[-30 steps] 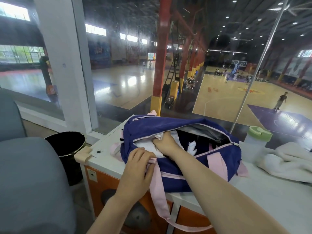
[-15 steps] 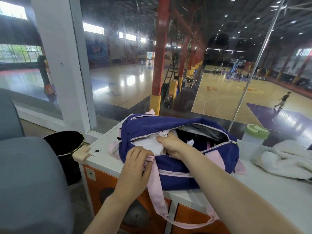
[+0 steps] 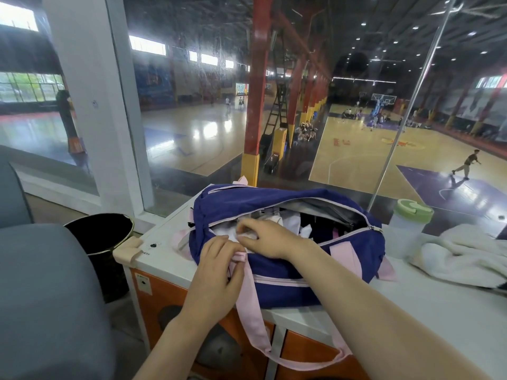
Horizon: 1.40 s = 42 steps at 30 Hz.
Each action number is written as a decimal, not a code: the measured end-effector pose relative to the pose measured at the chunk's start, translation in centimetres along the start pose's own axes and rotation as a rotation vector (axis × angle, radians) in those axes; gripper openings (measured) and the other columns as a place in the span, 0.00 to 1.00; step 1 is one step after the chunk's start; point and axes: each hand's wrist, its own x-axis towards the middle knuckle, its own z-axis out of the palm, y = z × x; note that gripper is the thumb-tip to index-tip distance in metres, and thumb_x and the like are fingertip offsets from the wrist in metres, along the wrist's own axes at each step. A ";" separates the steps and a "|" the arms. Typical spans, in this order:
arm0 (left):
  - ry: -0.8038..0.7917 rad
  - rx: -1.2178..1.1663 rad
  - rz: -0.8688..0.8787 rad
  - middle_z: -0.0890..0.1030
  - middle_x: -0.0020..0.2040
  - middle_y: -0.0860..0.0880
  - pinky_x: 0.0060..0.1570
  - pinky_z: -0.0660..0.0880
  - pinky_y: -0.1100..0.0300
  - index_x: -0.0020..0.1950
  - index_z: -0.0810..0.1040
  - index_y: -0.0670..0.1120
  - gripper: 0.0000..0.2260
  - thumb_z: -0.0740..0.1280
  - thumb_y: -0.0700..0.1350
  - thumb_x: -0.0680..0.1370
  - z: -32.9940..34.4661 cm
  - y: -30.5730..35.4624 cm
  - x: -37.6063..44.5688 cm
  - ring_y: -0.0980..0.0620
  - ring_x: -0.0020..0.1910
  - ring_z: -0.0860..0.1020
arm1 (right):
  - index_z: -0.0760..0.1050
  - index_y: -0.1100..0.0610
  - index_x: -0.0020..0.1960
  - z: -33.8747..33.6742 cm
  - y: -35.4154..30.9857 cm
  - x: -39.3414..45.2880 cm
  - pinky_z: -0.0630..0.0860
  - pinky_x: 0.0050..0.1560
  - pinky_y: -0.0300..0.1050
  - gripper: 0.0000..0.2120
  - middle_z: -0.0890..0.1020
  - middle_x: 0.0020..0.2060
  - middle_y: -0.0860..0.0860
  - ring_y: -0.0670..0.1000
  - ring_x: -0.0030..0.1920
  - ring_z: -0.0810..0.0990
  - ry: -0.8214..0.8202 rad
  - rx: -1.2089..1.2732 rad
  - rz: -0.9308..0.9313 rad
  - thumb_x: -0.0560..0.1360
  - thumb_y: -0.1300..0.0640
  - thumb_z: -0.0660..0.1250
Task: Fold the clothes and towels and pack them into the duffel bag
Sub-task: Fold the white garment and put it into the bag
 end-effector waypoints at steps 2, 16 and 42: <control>-0.003 -0.019 -0.004 0.74 0.55 0.57 0.60 0.66 0.67 0.54 0.74 0.53 0.09 0.64 0.43 0.76 -0.1 0.1 0.1 0.57 0.60 0.70 | 0.65 0.44 0.73 0.1 0.0 1.4 0.67 0.70 0.50 0.22 0.72 0.71 0.48 0.52 0.69 0.70 -0.085 0.002 -0.039 0.80 0.43 0.58; -0.085 0.103 -0.067 0.76 0.59 0.54 0.64 0.69 0.58 0.61 0.74 0.52 0.13 0.63 0.46 0.77 -0.5 1.1 0.5 0.56 0.61 0.72 | 0.68 0.49 0.72 -0.2 -0.3 0.0 0.64 0.70 0.50 0.20 0.70 0.72 0.51 0.54 0.71 0.68 -0.013 -0.019 0.027 0.82 0.46 0.54; -0.388 -0.027 0.074 0.71 0.69 0.52 0.71 0.59 0.57 0.70 0.70 0.50 0.21 0.63 0.42 0.76 10.9 25.1 -1.3 0.51 0.71 0.65 | 0.65 0.53 0.74 -6.6 10.1 -33.5 0.64 0.70 0.48 0.24 0.71 0.72 0.51 0.53 0.71 0.68 0.454 0.030 0.531 0.81 0.44 0.56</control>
